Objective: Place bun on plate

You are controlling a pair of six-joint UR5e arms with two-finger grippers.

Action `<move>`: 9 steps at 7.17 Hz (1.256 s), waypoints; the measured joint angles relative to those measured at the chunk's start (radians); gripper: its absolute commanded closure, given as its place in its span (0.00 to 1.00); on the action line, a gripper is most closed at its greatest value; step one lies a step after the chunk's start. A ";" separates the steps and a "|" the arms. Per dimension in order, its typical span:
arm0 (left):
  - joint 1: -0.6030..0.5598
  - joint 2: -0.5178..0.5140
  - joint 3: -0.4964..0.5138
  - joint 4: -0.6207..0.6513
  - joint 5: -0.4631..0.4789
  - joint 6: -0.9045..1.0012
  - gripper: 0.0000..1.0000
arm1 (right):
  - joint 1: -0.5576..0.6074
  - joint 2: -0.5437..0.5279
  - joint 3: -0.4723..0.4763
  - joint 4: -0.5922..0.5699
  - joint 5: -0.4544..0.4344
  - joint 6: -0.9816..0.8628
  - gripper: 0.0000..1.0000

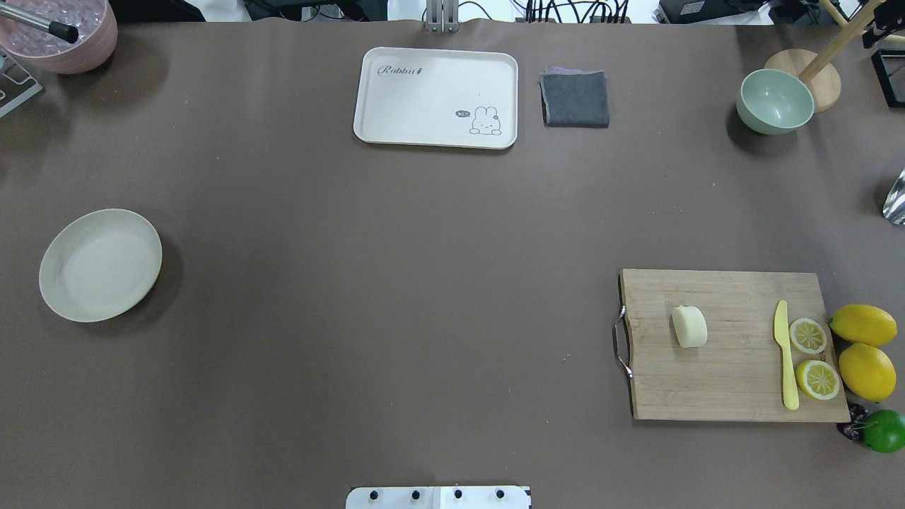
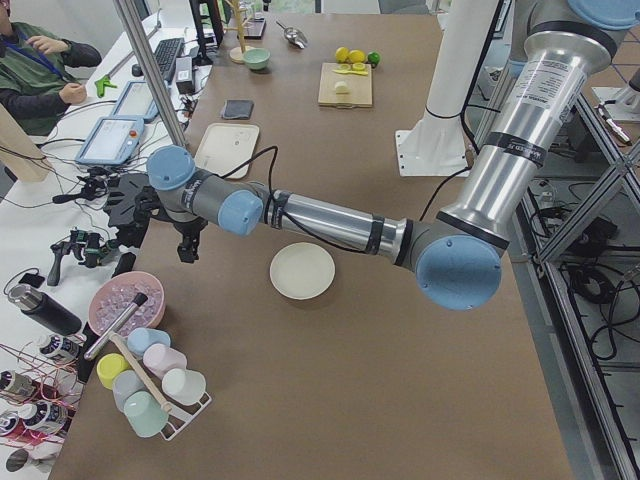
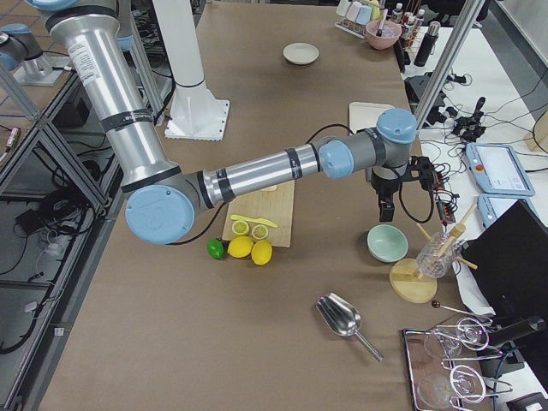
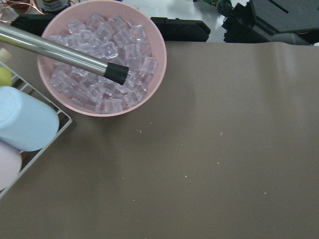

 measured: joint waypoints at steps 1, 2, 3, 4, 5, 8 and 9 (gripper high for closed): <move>0.038 0.033 -0.008 -0.053 -0.003 -0.014 0.02 | -0.008 -0.002 0.002 0.000 0.000 0.000 0.00; 0.076 0.084 -0.010 -0.137 -0.004 -0.021 0.02 | -0.011 -0.004 0.002 0.000 -0.002 -0.002 0.00; 0.108 0.143 -0.008 -0.232 -0.004 -0.022 0.02 | -0.012 -0.006 0.003 0.001 -0.003 -0.002 0.00; 0.126 0.187 0.000 -0.307 -0.006 -0.021 0.03 | -0.013 -0.007 0.007 0.001 -0.004 -0.003 0.00; 0.144 0.210 0.010 -0.351 -0.006 -0.017 0.03 | -0.013 -0.008 0.012 0.001 -0.005 -0.003 0.00; 0.233 0.231 0.055 -0.405 0.002 -0.009 0.12 | -0.016 -0.004 0.017 0.001 -0.008 -0.003 0.00; 0.255 0.240 0.085 -0.448 0.005 -0.008 0.12 | -0.018 -0.002 0.017 0.001 -0.009 -0.003 0.00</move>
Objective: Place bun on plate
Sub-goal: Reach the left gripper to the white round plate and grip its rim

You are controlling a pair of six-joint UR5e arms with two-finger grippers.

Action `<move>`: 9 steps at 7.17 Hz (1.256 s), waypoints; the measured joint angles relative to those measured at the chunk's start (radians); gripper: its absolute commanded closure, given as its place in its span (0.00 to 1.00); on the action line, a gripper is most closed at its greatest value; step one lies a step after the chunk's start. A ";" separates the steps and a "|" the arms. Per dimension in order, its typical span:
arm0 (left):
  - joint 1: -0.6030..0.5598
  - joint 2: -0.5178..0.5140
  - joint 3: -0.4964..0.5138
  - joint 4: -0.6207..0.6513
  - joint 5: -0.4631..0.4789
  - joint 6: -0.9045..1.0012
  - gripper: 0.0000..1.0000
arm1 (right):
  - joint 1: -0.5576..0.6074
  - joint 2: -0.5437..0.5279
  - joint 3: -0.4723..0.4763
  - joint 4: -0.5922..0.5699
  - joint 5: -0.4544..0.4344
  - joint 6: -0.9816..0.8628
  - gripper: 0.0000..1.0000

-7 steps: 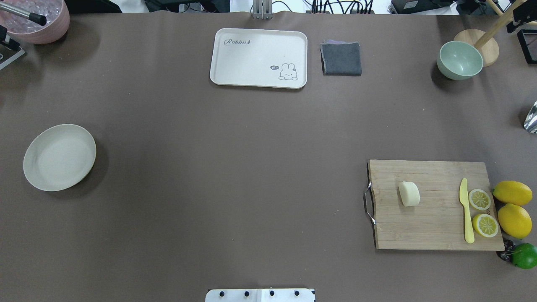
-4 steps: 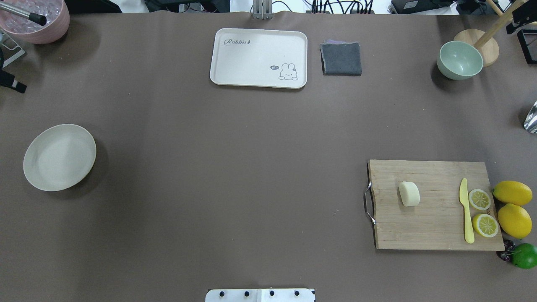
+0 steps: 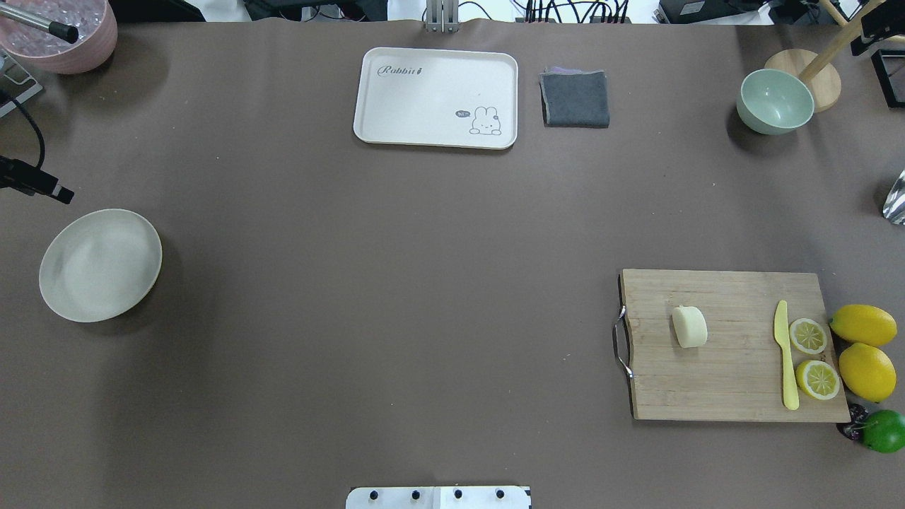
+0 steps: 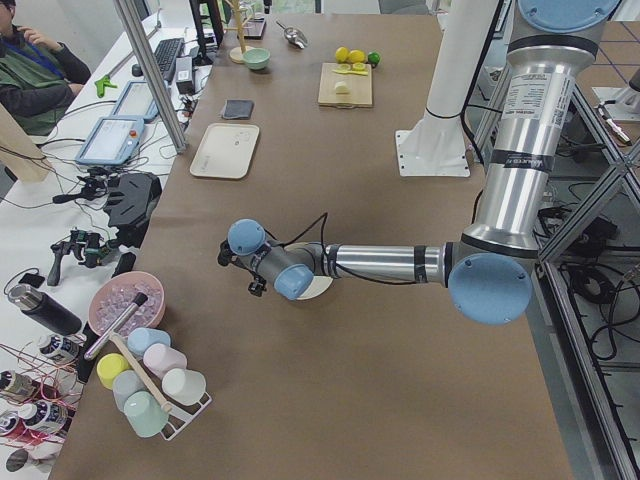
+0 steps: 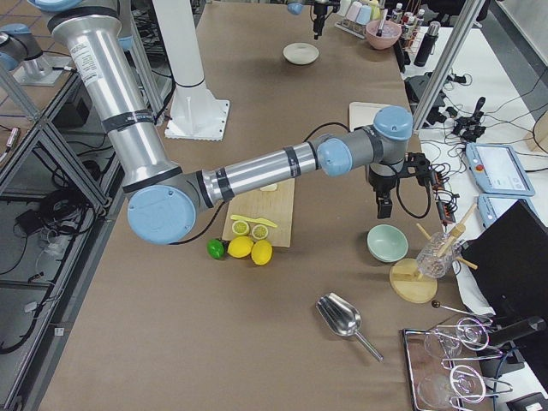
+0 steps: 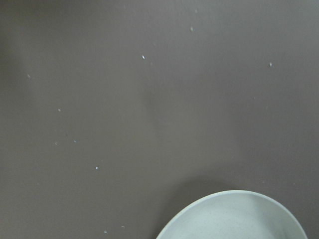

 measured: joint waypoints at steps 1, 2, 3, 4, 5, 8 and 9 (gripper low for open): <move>0.013 0.007 0.031 -0.045 0.001 0.000 0.13 | -0.001 -0.001 0.003 0.000 0.000 0.000 0.00; 0.019 0.010 0.051 -0.071 0.002 0.000 0.21 | -0.001 -0.005 0.006 0.000 -0.001 0.000 0.00; 0.027 0.011 0.057 -0.083 0.006 -0.001 0.40 | -0.001 -0.007 0.008 0.000 -0.001 0.000 0.00; 0.034 0.012 0.055 -0.087 0.013 -0.001 0.56 | -0.001 -0.010 0.009 0.000 -0.001 0.000 0.00; 0.039 0.012 0.054 -0.093 0.016 -0.001 0.56 | 0.000 -0.012 0.009 0.000 0.000 0.000 0.00; 0.060 0.013 0.062 -0.109 0.020 0.000 0.64 | -0.003 -0.010 0.009 0.000 -0.002 0.000 0.00; 0.066 0.015 0.061 -0.110 0.020 0.000 1.00 | -0.004 -0.007 0.009 0.000 -0.006 0.000 0.00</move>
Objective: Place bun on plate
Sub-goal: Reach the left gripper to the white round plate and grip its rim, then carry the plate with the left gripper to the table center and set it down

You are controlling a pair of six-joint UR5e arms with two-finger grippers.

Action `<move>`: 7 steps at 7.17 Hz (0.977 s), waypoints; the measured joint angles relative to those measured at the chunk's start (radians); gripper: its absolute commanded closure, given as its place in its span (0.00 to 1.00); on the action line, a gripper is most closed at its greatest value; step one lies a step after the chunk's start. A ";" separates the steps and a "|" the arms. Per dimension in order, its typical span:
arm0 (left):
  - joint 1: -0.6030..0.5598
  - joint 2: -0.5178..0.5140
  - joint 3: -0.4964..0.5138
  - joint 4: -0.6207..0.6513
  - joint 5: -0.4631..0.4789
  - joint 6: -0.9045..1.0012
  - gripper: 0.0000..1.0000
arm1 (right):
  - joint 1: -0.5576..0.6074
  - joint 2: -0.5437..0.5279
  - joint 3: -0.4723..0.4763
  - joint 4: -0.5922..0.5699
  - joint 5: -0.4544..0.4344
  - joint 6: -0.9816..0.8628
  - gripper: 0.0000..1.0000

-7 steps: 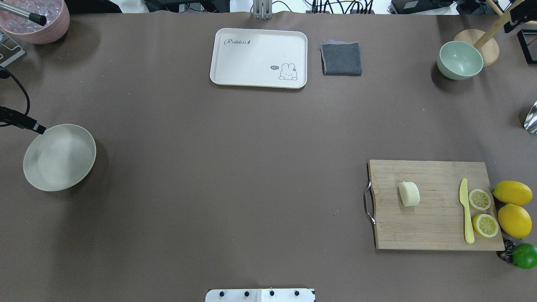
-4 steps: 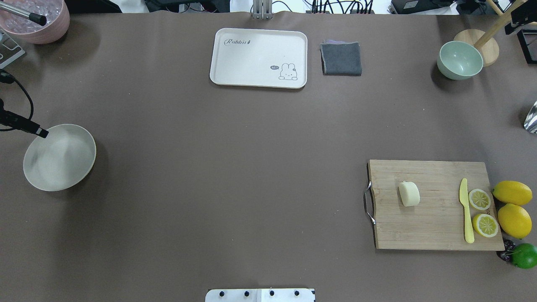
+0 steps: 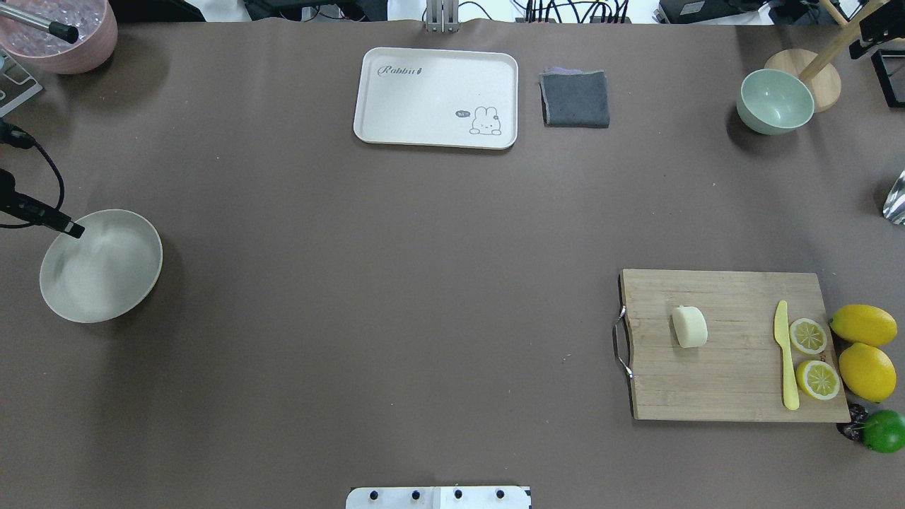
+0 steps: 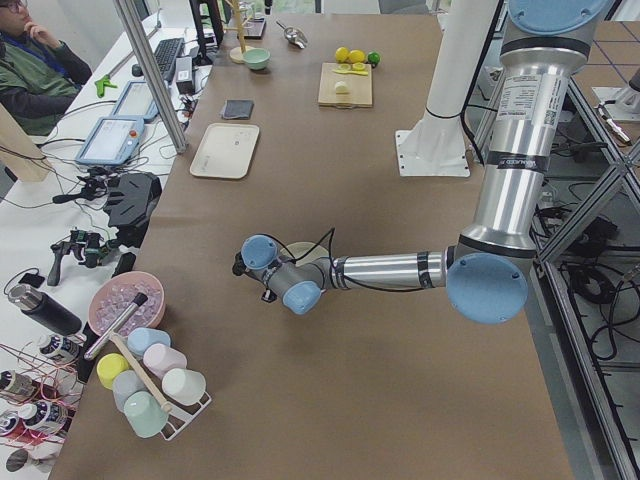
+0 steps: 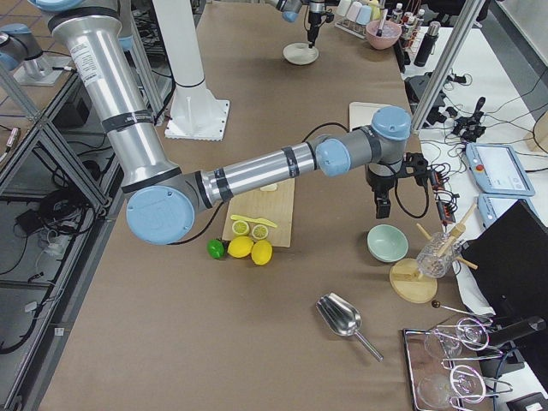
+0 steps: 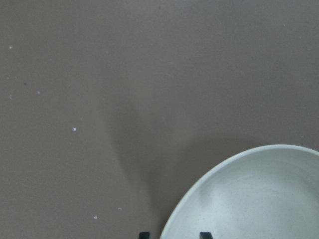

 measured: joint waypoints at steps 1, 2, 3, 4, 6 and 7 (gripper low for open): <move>0.004 0.003 -0.001 0.000 0.000 0.000 1.00 | 0.000 0.003 0.000 0.000 -0.005 0.000 0.00; 0.006 0.003 -0.004 0.000 -0.001 0.000 1.00 | -0.002 0.004 0.000 0.000 -0.007 0.000 0.00; 0.006 -0.003 -0.008 0.000 -0.005 -0.001 1.00 | -0.004 0.004 0.001 0.000 -0.007 0.000 0.00; 0.006 -0.012 -0.013 0.001 -0.010 -0.001 1.00 | -0.007 0.004 0.003 0.000 -0.008 0.001 0.00; -0.002 -0.057 -0.037 0.008 -0.037 -0.021 1.00 | -0.010 0.003 0.007 0.000 -0.008 0.001 0.00; -0.006 -0.107 -0.045 0.012 -0.059 -0.067 1.00 | -0.013 0.003 0.005 0.000 -0.008 0.001 0.00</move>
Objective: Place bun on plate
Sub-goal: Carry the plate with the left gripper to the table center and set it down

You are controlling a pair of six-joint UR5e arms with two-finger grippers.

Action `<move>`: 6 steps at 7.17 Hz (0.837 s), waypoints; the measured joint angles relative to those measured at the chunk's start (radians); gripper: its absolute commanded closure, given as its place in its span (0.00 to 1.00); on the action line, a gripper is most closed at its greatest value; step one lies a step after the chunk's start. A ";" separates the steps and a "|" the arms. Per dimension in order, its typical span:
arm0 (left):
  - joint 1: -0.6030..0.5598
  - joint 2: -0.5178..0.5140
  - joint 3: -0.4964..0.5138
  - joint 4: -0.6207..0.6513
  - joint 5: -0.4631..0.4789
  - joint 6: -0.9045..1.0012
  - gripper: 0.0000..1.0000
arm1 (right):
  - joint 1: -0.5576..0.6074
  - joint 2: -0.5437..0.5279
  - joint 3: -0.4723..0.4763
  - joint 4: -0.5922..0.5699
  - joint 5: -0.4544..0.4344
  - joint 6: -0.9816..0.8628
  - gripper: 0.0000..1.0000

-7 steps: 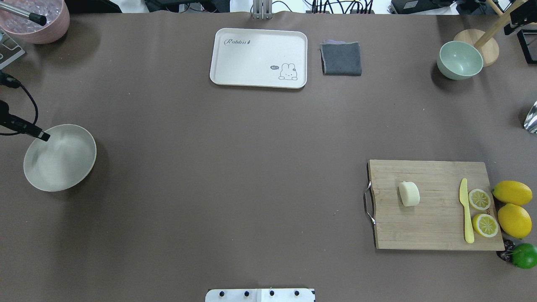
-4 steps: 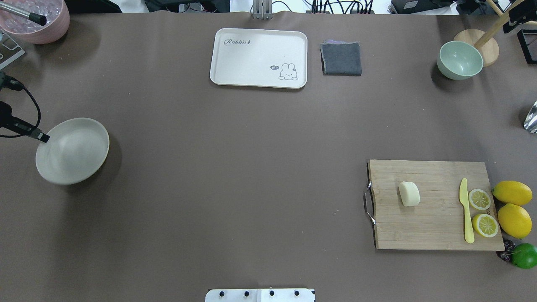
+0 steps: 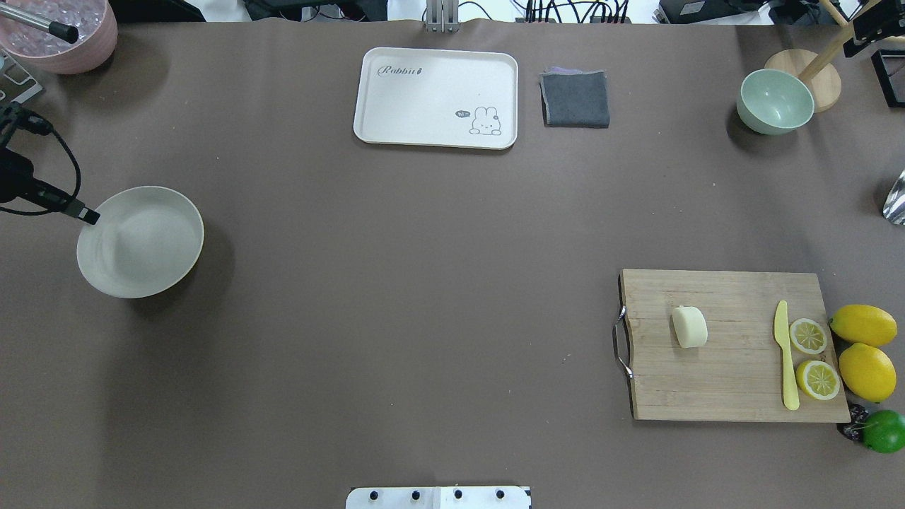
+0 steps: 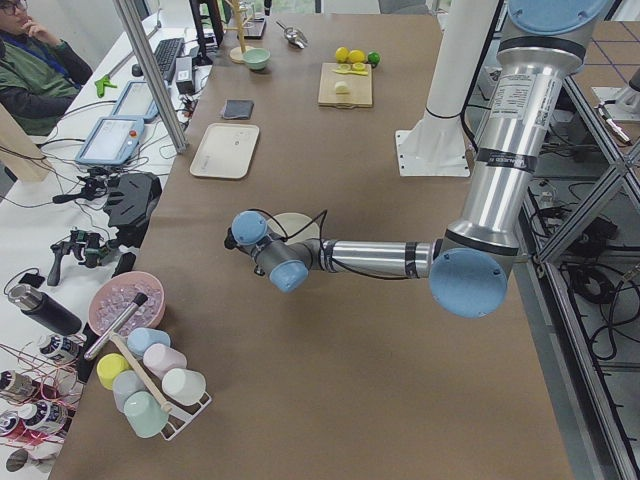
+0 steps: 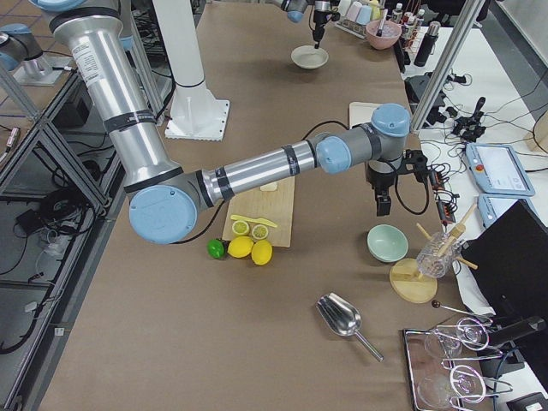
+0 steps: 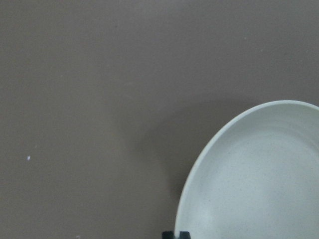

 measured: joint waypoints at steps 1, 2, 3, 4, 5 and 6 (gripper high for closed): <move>0.001 -0.070 -0.006 0.000 -0.010 -0.089 1.00 | -0.005 0.001 -0.001 0.000 0.000 0.000 0.00; 0.012 -0.137 -0.011 0.000 -0.009 -0.173 1.00 | -0.011 0.003 -0.002 -0.001 0.001 0.000 0.00; 0.035 -0.199 -0.015 -0.001 0.013 -0.249 1.00 | -0.021 0.008 -0.004 -0.001 0.001 0.001 0.00; 0.061 -0.250 -0.023 -0.002 0.044 -0.320 1.00 | -0.035 0.012 -0.009 -0.001 0.001 0.001 0.00; 0.092 -0.289 -0.038 -0.001 0.080 -0.388 1.00 | -0.047 0.014 -0.010 -0.001 0.001 0.001 0.00; 0.143 -0.318 -0.058 -0.001 0.145 -0.443 1.00 | -0.054 0.014 -0.004 -0.001 0.004 0.002 0.00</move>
